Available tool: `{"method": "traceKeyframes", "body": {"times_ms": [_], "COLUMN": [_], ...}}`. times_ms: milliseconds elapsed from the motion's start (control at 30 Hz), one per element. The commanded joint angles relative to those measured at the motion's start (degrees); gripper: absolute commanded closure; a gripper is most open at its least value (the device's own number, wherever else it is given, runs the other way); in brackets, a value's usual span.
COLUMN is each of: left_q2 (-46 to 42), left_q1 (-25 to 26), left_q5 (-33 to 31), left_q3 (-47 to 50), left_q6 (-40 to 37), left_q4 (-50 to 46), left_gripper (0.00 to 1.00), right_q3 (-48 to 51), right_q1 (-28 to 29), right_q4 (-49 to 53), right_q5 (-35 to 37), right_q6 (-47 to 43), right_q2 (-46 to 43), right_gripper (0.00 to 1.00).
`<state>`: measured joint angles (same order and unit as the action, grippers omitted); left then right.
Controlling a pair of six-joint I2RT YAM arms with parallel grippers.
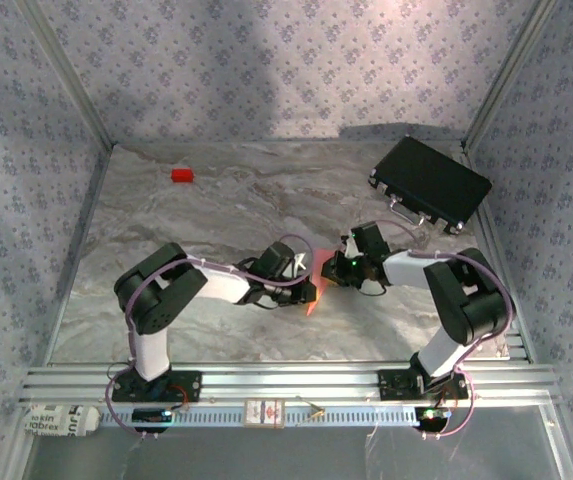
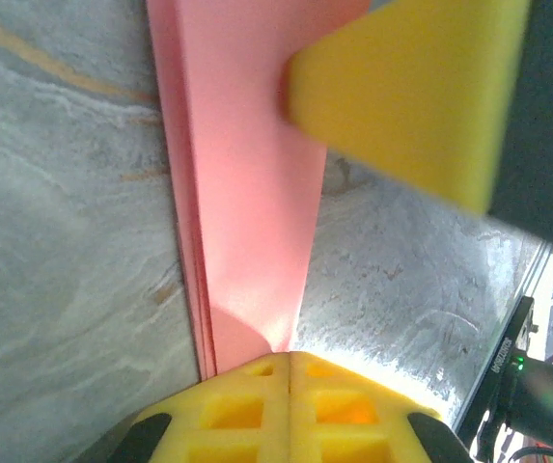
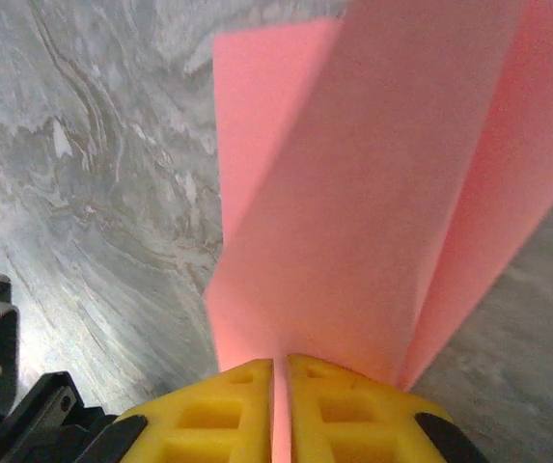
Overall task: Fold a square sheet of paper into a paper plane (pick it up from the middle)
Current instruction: Fold the wing for the fifth time at the center of the table.
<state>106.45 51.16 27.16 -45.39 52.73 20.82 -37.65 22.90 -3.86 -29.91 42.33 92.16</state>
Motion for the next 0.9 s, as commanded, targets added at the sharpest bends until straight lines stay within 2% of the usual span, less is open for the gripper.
{"method": "traceKeyframes", "body": {"times_ms": [0, 233, 400, 633, 867], "left_q2": [1.1, 1.0, 1.1, 1.4, 1.5], "left_q1": [0.7, 0.5, 0.4, 0.3, 0.3], "left_q5": [-1.0, 0.2, 0.2, 0.3, 0.8], "left_q3": [5.3, 5.6, 5.0, 4.7, 6.4], "left_q6": [-1.7, -2.9, -3.1, -3.5, -2.9], "left_q4": [-8.6, -9.1, -9.4, -10.3, -9.0], "left_gripper": [1.00, 1.00, 1.00, 1.00, 1.00], "right_q3": [-1.9, -1.0, -1.9, -2.0, 0.8], "right_q1": [-1.1, 0.9, 3.0, 0.8, -2.9], "right_q4": [4.1, -0.7, -0.3, 1.8, -1.7], "right_q5": [1.7, -3.5, -1.2, 4.5, 3.8], "right_q6": [-2.9, -3.3, -3.9, -3.4, -1.1], "right_q2": [-3.6, -3.1, -0.4, 3.2, 3.3], "right_gripper": [0.86, 0.89, 0.90, 0.90, 0.89]}}
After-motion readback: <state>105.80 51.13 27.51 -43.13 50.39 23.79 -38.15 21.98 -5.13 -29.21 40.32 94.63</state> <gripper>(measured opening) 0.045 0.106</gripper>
